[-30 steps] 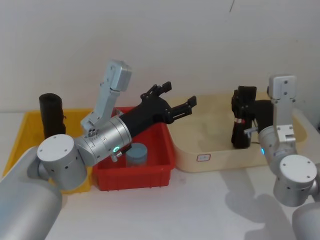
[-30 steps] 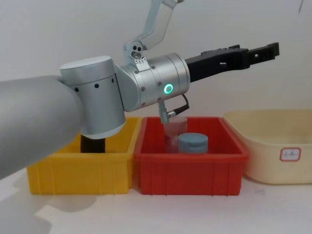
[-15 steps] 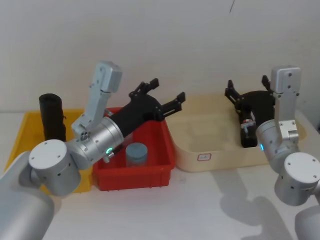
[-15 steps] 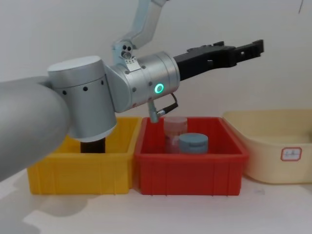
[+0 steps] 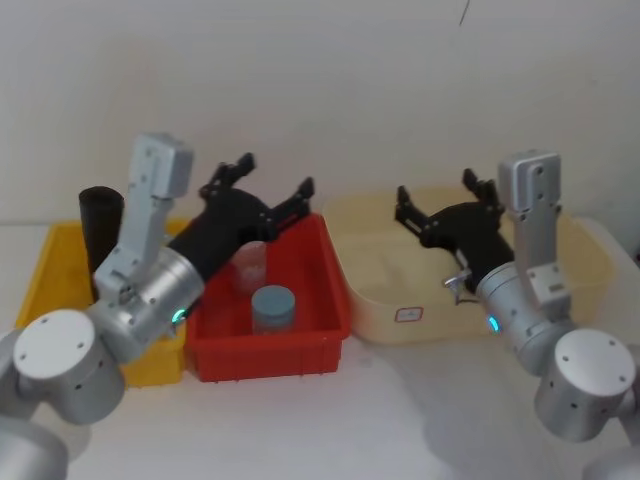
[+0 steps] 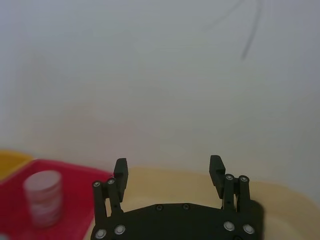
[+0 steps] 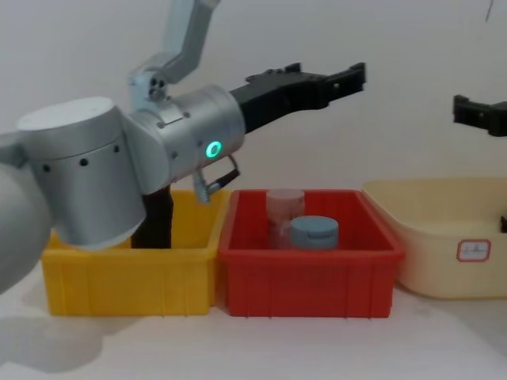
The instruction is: Pick up the garbage bag with the one hand and transfer it to the other hand.
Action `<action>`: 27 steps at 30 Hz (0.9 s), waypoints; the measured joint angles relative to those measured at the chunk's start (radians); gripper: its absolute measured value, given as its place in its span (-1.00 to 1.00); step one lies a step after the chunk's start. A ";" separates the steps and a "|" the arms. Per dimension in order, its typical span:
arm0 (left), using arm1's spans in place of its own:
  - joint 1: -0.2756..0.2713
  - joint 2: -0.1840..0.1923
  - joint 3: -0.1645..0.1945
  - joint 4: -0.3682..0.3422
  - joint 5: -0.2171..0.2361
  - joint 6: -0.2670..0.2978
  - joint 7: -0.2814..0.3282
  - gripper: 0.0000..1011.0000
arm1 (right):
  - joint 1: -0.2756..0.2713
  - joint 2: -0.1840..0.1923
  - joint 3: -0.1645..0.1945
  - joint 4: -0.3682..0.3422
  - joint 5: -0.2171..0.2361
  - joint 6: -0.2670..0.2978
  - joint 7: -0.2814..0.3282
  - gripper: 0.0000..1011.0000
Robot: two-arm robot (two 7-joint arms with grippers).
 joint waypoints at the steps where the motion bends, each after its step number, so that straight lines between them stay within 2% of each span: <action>1: 0.007 0.004 -0.003 -0.010 0.005 0.000 0.008 0.98 | -0.008 0.002 -0.009 -0.011 0.002 0.005 0.011 0.98; 9: 0.084 0.045 -0.044 -0.105 0.043 -0.005 0.100 0.98 | -0.042 0.013 -0.053 -0.053 0.008 0.031 0.064 0.98; 15: 0.155 0.082 -0.089 -0.180 0.075 -0.016 0.176 0.98 | -0.061 0.032 -0.092 -0.077 0.008 0.041 0.105 0.98; 27: 0.245 0.127 -0.154 -0.261 0.103 -0.036 0.257 0.98 | -0.073 0.070 -0.145 -0.091 0.005 0.062 0.172 0.98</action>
